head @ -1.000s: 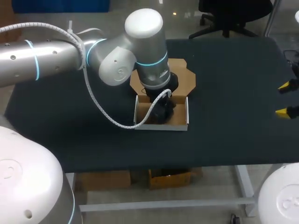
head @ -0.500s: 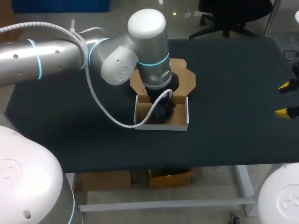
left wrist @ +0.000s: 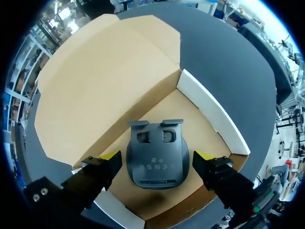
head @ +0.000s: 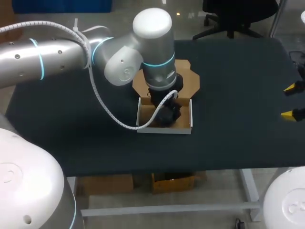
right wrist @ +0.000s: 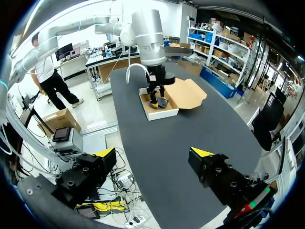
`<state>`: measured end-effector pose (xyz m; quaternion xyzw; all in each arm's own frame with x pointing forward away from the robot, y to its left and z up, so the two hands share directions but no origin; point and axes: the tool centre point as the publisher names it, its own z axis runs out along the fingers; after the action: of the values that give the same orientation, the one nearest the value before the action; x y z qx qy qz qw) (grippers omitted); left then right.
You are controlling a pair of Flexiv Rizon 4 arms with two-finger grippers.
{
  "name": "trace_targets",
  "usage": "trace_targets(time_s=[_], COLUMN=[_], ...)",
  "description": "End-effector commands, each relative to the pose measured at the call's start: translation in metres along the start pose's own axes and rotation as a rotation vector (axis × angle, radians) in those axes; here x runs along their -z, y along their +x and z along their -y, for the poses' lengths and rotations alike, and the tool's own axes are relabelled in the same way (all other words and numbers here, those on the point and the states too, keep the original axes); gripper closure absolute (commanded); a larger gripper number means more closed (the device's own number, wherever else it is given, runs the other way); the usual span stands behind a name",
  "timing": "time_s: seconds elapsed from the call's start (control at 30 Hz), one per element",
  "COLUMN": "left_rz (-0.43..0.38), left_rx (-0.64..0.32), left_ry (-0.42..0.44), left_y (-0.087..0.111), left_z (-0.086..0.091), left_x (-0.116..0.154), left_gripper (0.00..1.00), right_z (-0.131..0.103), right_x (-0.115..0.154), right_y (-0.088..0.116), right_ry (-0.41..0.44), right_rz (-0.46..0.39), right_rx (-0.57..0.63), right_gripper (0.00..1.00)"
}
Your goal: Assemble the packaging by folding the flat box into shape, placing the metal phone stand inside, and closing the box properly
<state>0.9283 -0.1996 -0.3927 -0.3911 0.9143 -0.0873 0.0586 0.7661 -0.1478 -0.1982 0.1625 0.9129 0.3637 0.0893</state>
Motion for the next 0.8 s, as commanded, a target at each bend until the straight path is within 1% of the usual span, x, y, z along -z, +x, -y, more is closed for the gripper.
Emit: trace_targets(time_s=[0.03, 0.13, 0.33, 0.4, 0.5, 0.53, 0.67, 0.7, 0.8], left_rz=[0.035, 0.047, 0.058, 0.077, 0.081, 0.07, 0.071, 0.055, 0.046], left_rx=[0.027, 0.063, 0.164, 0.19, 0.241, 0.255, 0.35, 0.365, 0.418], left_ry=[0.004, 0.006, -0.02, -0.027, -0.031, -0.035, -0.041, -0.041, -0.039], left_y=[0.004, 0.006, 0.008, 0.011, 0.014, 0.015, 0.015, 0.015, 0.015], left_z=[-0.001, -0.003, -0.005, -0.007, -0.01, -0.01, -0.01, -0.01, -0.012], left_x=[0.008, 0.012, 0.017, 0.018, 0.02, 0.02, 0.019, 0.019, 0.019], left_gripper=[0.0, 0.0, 0.0, 0.0, 0.0, 0.0, 0.0, 0.0, 0.0], right_z=[0.001, 0.001, 0.001, 0.001, 0.001, 0.001, 0.001, 0.001, 0.001], right_x=[0.001, 0.001, 0.001, 0.001, 0.001, 0.001, 0.001, 0.001, 0.001], right_y=[0.001, 0.001, 0.001, 0.001, 0.001, 0.001, 0.001, 0.001, 0.001], right_ry=[-0.003, -0.003, -0.003, -0.003, -0.003, -0.003, -0.003, -0.003, -0.003], right_rz=[0.0, 0.0, 0.0, 0.0, 0.0, 0.0, 0.0, 0.0, 0.0], right_rx=[0.001, 0.001, 0.001, 0.001, 0.001, 0.001, 0.001, 0.001, 0.001], right_gripper=[0.0, 0.0, 0.0, 0.0, 0.0, 0.0, 0.0, 0.0, 0.0])
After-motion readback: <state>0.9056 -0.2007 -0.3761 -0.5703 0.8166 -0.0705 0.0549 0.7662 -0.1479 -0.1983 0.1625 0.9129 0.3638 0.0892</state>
